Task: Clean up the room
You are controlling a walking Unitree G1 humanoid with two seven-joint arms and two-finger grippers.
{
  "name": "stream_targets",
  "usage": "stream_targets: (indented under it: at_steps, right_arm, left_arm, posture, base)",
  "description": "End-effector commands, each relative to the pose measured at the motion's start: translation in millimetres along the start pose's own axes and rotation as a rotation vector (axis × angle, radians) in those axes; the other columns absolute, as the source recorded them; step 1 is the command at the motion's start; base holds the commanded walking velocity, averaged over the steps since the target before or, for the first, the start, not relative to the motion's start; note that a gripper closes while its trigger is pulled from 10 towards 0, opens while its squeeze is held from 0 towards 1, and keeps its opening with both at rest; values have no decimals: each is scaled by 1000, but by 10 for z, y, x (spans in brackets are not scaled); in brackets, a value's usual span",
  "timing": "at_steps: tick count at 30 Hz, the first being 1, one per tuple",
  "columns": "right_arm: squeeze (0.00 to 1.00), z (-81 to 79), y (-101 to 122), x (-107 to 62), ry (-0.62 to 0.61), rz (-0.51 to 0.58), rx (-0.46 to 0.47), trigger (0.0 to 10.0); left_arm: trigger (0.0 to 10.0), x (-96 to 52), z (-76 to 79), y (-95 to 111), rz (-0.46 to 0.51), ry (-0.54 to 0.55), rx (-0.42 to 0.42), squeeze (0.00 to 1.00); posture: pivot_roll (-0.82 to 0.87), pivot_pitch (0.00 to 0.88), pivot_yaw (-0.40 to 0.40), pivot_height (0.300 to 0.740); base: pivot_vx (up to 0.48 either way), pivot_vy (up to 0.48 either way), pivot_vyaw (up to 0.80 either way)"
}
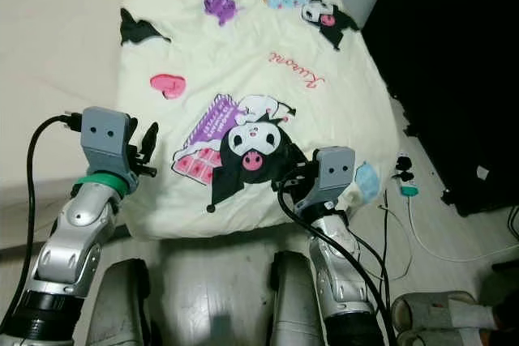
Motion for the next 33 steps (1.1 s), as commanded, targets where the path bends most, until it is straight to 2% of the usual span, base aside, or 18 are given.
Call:
stream_targets:
  at_steps: [1,15,19,20,24,26,27,30,33]
  right_arm:
    - [0,46,-77,-49,-15,-31,-3,10000]
    - [0,65,-295,-124,-25,-98,1,10000]
    - [0,87,-393,-165,-34,-128,4,10000]
    - [0,114,-483,-203,-40,-160,-5,10000]
    - [0,125,-519,-217,-43,-172,-9,10000]
    - [0,159,-650,-291,-64,-213,-6,10000]
    - [0,159,-650,-291,-64,-213,-6,10000]
    - [0,164,-820,-402,-82,-265,-6,10000]
    - [0,157,-909,-460,-82,-298,-17,10000]
  left_arm:
    - [10000,-5,45,-63,-17,-8,11,0]
    - [10000,-30,282,-218,-45,-64,14,0]
    - [10000,-63,328,-305,-64,-83,27,0]
    - [10000,-100,363,-405,-87,-99,40,0]
    - [10000,-113,377,-446,-95,-104,45,0]
    - [10000,-178,423,-638,-144,-133,70,0]
    - [10000,-178,423,-638,-144,-133,70,0]
    - [10000,-270,437,-890,-208,-161,104,0]
    - [10000,-296,423,-970,-229,-164,115,0]
  posture:
    - [38,117,-17,611]
    - [38,101,-17,671]
    - [39,97,-17,686]
    - [37,89,-16,696]
    - [37,88,-16,706]
    - [22,68,-3,716]
    - [22,68,-3,716]
    - [2,53,4,731]
    - [-4,47,5,740]
  base:
    - [0,0,0]
    - [0,0,0]
    - [0,0,0]
    - [0,0,0]
    - [0,0,0]
    - [0,0,0]
    - [0,0,0]
    - [0,0,0]
    - [0,0,0]
Point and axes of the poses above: a point about 5 cm out from each wrist's last joint towards the gripper, its own x axis pointing out of the wrist towards the gripper, its own y axis along the axis of the wrist's last joint, z = x × y, the point moved 6 cm from there along x, pointing out of the wrist towards the gripper, and after that the axes turned 3 degrees about -x, right-handed, at the moved point
